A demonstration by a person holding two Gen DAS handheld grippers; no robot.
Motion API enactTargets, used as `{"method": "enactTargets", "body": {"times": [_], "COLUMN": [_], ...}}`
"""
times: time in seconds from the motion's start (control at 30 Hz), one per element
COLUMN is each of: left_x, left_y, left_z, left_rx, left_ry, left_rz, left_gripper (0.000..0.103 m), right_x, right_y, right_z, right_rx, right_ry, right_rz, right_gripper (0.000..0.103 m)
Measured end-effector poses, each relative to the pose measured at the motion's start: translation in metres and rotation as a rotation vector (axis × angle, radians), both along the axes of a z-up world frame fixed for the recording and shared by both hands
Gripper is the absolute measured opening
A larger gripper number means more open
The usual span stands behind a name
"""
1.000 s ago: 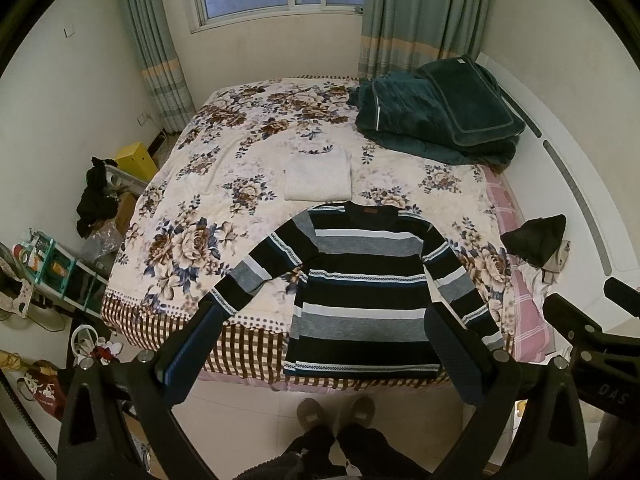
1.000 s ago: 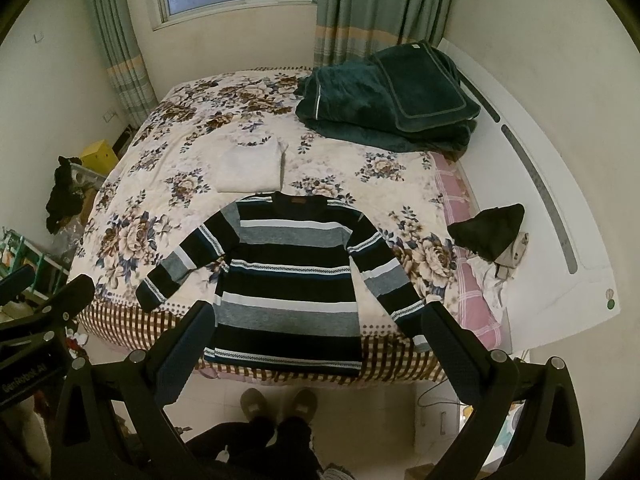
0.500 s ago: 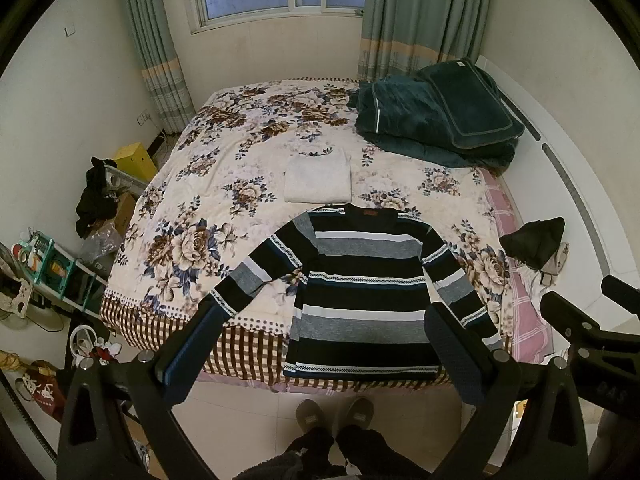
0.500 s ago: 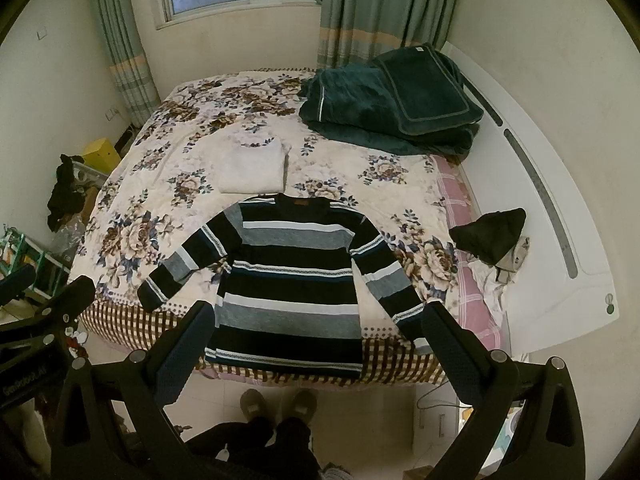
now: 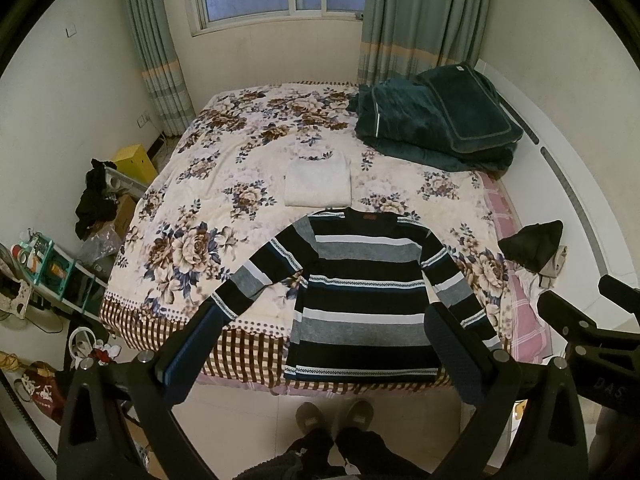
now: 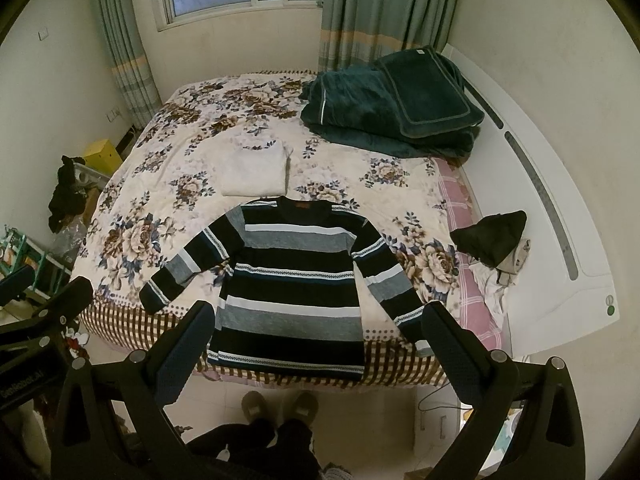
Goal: Fold small clothes
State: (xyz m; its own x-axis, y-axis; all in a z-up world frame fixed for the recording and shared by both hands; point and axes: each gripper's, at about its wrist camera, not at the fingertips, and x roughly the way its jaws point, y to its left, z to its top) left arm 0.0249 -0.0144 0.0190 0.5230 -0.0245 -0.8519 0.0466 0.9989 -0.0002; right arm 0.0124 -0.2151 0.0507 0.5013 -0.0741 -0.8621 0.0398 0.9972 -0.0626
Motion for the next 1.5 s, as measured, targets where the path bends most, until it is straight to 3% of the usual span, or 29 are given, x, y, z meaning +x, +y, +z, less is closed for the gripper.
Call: {"method": "enactTargets", "body": {"times": [0.7, 1.03, 1.17, 1.27, 1.4, 1.5], "left_x": [0.003, 0.027, 0.050, 0.076, 0.116, 0.134], "left_y": [-0.002, 0.000, 0.004, 0.002, -0.016, -0.027], "left_z": [0.008, -0.006, -0.045, -0.087, -0.147, -0.189], "left_rx": [-0.014, -0.006, 0.071, 0.107, 0.135, 0.194], "left_ry": [-0.017, -0.045, -0.094, -0.084, -0.030, -0.013], "left_rz": [-0.007, -0.003, 0.022, 0.036, 0.034, 0.033], "left_gripper": [0.103, 0.103, 0.103, 0.103, 0.103, 0.103], "right_x": [0.014, 0.015, 0.030, 0.041, 0.046, 0.044], "right_y": [0.008, 0.008, -0.022, -0.074, -0.182, -0.273], "right_z": [0.020, 0.009, -0.028, -0.070, -0.151, -0.233], "right_rx": [0.003, 0.028, 0.050, 0.066, 0.117, 0.165], "right_ry": [-0.017, -0.018, -0.005, 0.028, 0.110, 0.177], "right_rz": [0.000, -0.062, -0.157, -0.308, -0.548, -0.729], "right_gripper": [0.103, 0.103, 0.103, 0.103, 0.103, 0.103]}}
